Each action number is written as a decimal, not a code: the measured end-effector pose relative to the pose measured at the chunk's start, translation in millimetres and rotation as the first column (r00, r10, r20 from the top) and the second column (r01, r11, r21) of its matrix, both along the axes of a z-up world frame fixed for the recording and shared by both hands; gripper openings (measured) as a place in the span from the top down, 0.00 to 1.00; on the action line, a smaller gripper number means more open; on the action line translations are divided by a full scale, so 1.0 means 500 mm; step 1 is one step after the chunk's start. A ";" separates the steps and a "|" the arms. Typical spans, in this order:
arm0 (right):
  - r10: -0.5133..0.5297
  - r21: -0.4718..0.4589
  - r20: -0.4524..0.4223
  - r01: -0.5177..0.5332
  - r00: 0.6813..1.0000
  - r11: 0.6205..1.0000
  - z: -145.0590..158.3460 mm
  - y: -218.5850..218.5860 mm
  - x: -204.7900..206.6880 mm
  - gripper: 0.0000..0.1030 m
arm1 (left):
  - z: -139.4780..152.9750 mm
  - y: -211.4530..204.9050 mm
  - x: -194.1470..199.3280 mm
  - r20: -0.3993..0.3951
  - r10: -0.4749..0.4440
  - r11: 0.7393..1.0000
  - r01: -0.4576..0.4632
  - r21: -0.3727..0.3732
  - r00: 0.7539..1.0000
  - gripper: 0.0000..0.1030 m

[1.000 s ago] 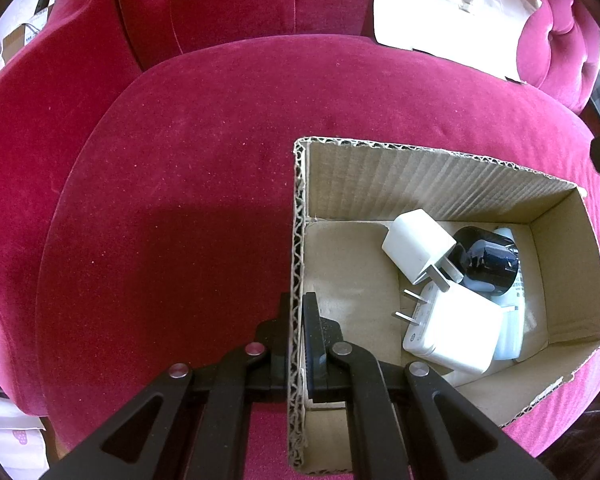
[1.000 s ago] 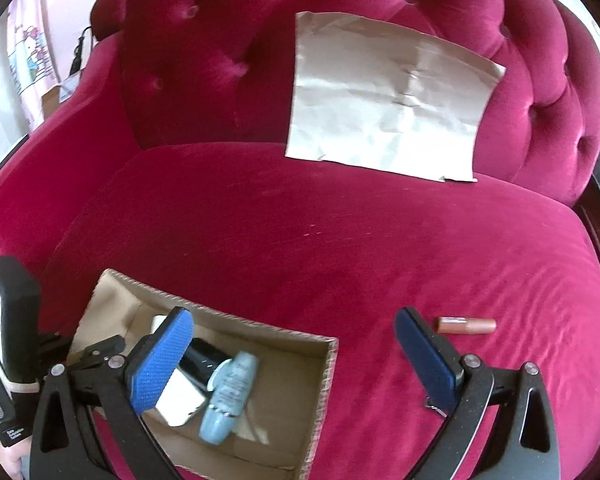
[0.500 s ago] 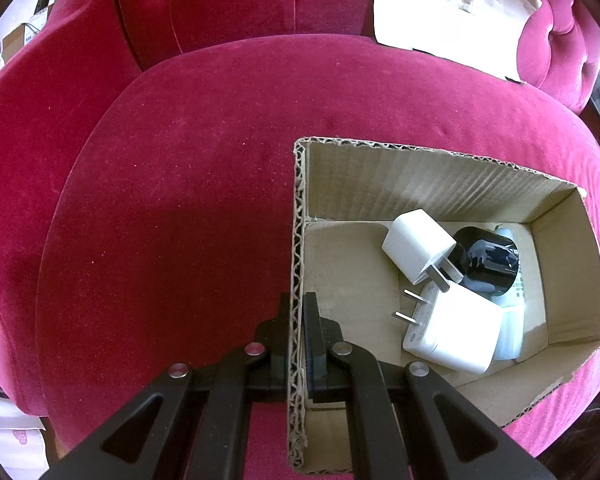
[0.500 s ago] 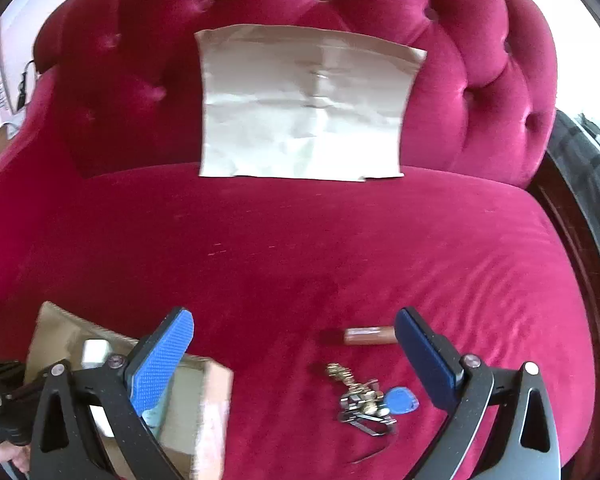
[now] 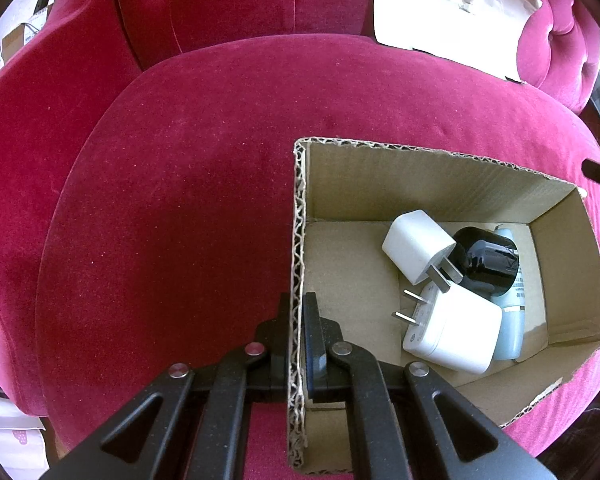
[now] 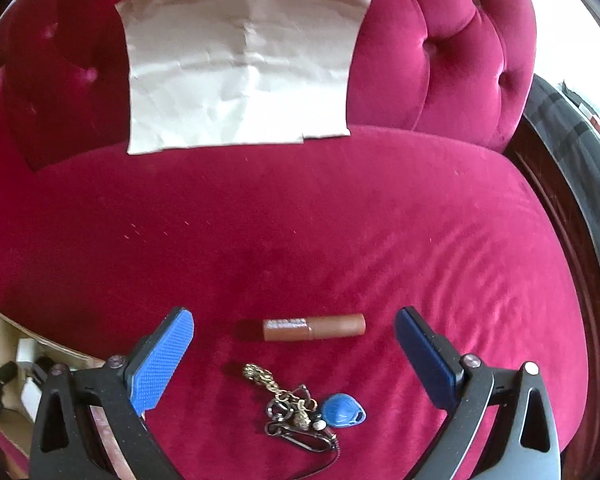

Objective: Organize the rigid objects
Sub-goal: 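Move the right gripper back and grasp the brown tube, then carry the brown tube over the box with the right gripper, then lower the brown tube into the box and open the right gripper, then move the right gripper to the brass keyring and grasp it, then lift the brass keyring and carry it over the box with the right gripper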

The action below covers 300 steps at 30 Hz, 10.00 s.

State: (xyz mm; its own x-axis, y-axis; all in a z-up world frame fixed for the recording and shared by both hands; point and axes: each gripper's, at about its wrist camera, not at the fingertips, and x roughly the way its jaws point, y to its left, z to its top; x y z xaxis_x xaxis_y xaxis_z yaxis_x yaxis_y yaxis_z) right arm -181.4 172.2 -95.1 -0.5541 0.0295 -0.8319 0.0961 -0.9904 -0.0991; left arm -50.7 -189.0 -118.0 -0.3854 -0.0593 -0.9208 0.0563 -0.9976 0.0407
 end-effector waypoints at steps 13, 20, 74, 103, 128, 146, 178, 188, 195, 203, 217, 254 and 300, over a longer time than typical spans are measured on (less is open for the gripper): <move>-0.049 0.019 0.073 0.047 0.996 0.999 -0.081 0.035 -0.034 0.00 | -0.006 0.006 -0.005 0.000 -0.001 1.000 0.001 0.001 1.000 0.96; -0.048 0.001 0.112 0.048 0.993 0.999 -0.106 0.047 -0.050 0.00 | -0.006 0.006 -0.004 0.000 -0.001 1.000 0.001 0.000 1.000 0.96; 0.113 0.011 0.053 -0.114 0.992 0.993 0.049 -0.084 0.040 0.26 | -0.004 -0.001 0.005 -0.001 -0.003 1.000 0.003 0.000 1.000 0.96; 0.347 -0.046 0.036 -0.345 0.937 0.937 0.076 -0.270 0.133 0.26 | -0.005 -0.009 0.005 -0.002 -0.003 1.000 0.003 0.000 1.000 0.96; 0.437 -0.122 0.113 -0.424 0.893 0.898 -0.003 -0.394 0.156 0.26 | -0.005 -0.012 0.005 -0.002 -0.004 1.000 0.004 -0.002 1.000 0.95; 0.425 -0.090 0.104 -0.417 0.899 0.904 -0.017 -0.399 0.156 0.10 | 0.001 -0.028 0.009 -0.001 -0.005 1.000 0.005 -0.004 1.000 0.95; 0.306 -0.050 0.022 -0.304 0.952 0.951 0.057 -0.256 0.136 0.00 | 0.002 -0.016 0.011 -0.002 -0.007 1.000 0.007 -0.010 1.000 0.95; 0.227 -0.038 -0.008 -0.227 0.974 0.973 0.083 -0.171 0.119 0.00 | -0.006 -0.010 -0.003 -0.001 -0.004 1.000 0.004 -0.006 1.000 0.95; 0.161 -0.028 -0.006 -0.161 0.987 0.987 0.079 -0.105 0.100 0.00 | -0.009 -0.005 -0.007 -0.001 -0.005 1.000 0.005 -0.008 1.000 0.95; 0.097 -0.046 0.013 -0.096 0.995 0.994 0.054 -0.031 0.073 0.00 | -0.012 -0.009 -0.008 -0.001 -0.004 1.000 0.004 -0.007 1.000 0.95; 0.099 -0.004 0.084 -0.099 0.992 0.995 -0.035 0.004 0.046 0.00 | -0.019 -0.017 -0.017 0.000 -0.003 1.000 0.003 -0.004 1.000 0.95; 0.104 -0.012 0.209 -0.104 0.972 0.995 -0.083 0.024 0.032 0.75 | -0.020 -0.033 -0.018 -0.001 -0.003 1.000 0.003 -0.008 1.000 0.95; 0.187 -0.099 -0.011 -0.187 0.982 0.977 0.143 -0.063 0.077 0.75 | -0.021 -0.051 -0.022 -0.002 -0.003 1.000 0.003 -0.008 1.000 0.95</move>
State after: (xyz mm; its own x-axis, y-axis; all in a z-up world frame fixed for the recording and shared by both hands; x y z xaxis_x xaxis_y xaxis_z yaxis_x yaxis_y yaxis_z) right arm -142.8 140.8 -23.5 -0.5435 -0.1576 -0.8245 0.2804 -0.9599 -0.0014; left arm -61.7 -214.6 -128.4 -0.3873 -0.0658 -0.9196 0.0535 -0.9974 0.0488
